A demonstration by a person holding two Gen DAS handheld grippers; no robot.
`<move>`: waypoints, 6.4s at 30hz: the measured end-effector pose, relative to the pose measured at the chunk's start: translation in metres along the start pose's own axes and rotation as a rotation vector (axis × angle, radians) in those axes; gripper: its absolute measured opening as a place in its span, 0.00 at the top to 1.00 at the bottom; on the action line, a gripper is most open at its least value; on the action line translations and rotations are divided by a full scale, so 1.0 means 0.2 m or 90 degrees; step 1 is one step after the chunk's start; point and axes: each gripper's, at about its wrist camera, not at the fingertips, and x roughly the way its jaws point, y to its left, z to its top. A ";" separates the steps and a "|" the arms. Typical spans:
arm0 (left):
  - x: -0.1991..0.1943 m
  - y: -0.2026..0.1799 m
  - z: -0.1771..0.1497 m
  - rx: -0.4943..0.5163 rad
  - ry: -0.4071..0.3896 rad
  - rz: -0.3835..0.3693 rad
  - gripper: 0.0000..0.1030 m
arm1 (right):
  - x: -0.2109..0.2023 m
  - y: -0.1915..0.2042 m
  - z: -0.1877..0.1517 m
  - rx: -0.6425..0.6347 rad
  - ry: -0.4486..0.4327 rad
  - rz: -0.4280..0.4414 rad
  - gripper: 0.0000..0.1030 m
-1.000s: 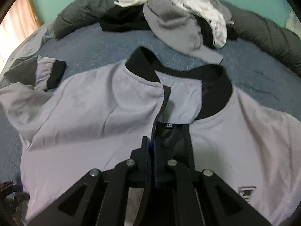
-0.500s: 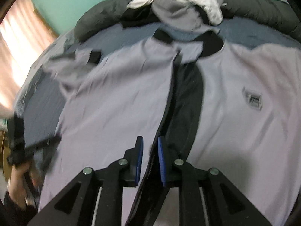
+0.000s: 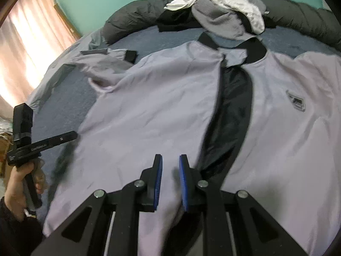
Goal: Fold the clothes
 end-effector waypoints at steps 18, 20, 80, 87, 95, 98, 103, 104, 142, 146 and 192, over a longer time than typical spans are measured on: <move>-0.21 -0.26 -0.50 0.109 0.134 0.018 0.95 | -0.13 0.17 -0.37 0.014 0.051 0.024 0.85; -0.21 -0.26 -0.54 0.115 0.148 0.031 0.95 | -0.12 0.17 -0.40 0.024 0.057 0.021 0.85; -0.47 -0.07 -0.73 0.045 0.230 0.059 0.91 | -0.30 0.04 -0.56 0.111 -0.029 0.081 0.85; -0.62 -0.03 -0.57 0.032 0.180 0.063 0.74 | -0.32 0.01 -0.55 0.117 -0.038 0.085 0.85; -0.65 0.16 -0.17 0.044 0.113 0.137 0.71 | -0.38 -0.09 -0.45 0.113 -0.071 0.067 0.85; -0.55 0.14 -0.03 0.036 0.090 0.158 0.66 | -0.37 -0.15 -0.40 0.128 -0.080 0.053 0.85; -0.42 0.20 0.22 0.008 0.060 0.169 0.64 | -0.32 -0.18 -0.35 0.130 -0.082 0.050 0.85; -0.38 0.24 0.30 -0.001 0.060 0.168 0.63 | -0.31 -0.18 -0.34 0.126 -0.082 0.049 0.85; -0.14 0.46 0.86 -0.078 -0.066 0.154 0.99 | -0.21 -0.11 -0.29 0.056 -0.089 0.035 0.85; -0.40 0.35 0.74 -0.048 -0.084 0.149 0.99 | -0.25 -0.09 -0.30 0.048 -0.102 0.036 0.85; -0.12 0.64 0.49 -0.150 -0.039 0.321 0.37 | -0.24 -0.14 -0.31 0.063 -0.101 0.053 0.85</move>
